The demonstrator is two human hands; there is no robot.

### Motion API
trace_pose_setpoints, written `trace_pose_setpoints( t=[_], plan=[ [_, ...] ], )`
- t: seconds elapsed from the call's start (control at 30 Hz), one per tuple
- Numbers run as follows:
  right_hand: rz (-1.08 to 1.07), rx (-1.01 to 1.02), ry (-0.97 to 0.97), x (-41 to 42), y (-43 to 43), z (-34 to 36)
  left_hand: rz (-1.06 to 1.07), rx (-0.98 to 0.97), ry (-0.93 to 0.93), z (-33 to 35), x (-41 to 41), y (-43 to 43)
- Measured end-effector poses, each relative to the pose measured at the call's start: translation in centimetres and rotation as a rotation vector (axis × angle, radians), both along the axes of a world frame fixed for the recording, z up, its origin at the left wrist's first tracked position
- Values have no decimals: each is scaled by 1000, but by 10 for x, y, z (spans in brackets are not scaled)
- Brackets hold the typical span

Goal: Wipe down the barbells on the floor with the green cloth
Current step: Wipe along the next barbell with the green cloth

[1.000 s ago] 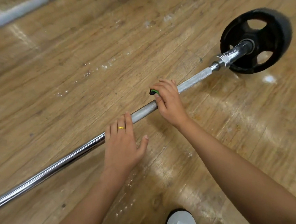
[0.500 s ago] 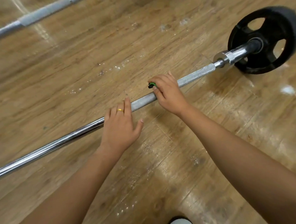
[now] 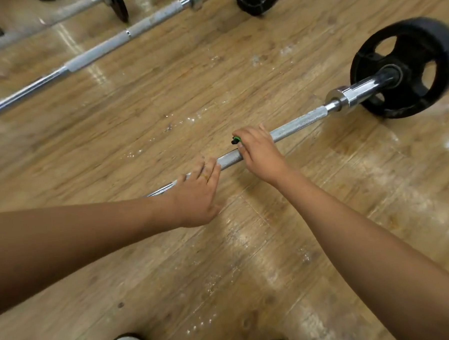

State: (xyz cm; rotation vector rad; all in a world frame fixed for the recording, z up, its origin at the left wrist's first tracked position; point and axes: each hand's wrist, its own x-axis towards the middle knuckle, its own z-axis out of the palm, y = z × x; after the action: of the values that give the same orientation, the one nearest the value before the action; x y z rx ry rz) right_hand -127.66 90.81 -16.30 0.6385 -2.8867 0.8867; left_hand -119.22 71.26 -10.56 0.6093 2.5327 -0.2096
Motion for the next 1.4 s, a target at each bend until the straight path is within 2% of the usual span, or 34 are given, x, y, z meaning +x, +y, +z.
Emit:
trace_pose_setpoints(
  t=[0.1,0.27,0.43,0.57,0.7,0.83,1.03,1.2,1.4],
  plan=[
    [2,-5,-3,0,1,2,-62,-13,-160,16,-13,-10],
    [-6,33,-54,-2,-1,8,-168,-15,-212,12,-17,-25],
    [-16,141,-72,-2,-2,11,-198,110,-8,-14,-22,-32],
    [-4,222,-114,-1,3,14,-88,161,298,-45,-4,-16],
    [23,285,-93,-2,20,24,-92,200,420,-58,1,-15],
    [-48,280,-86,8,14,28,-94,211,445,-60,3,-16],
    [63,255,-91,21,5,24,-100,231,434,-58,6,-17],
    [-38,265,-86,20,14,24,-92,236,438,-59,11,-14],
    [46,265,-52,28,28,25,-89,270,436,-59,21,-8]
  ],
)
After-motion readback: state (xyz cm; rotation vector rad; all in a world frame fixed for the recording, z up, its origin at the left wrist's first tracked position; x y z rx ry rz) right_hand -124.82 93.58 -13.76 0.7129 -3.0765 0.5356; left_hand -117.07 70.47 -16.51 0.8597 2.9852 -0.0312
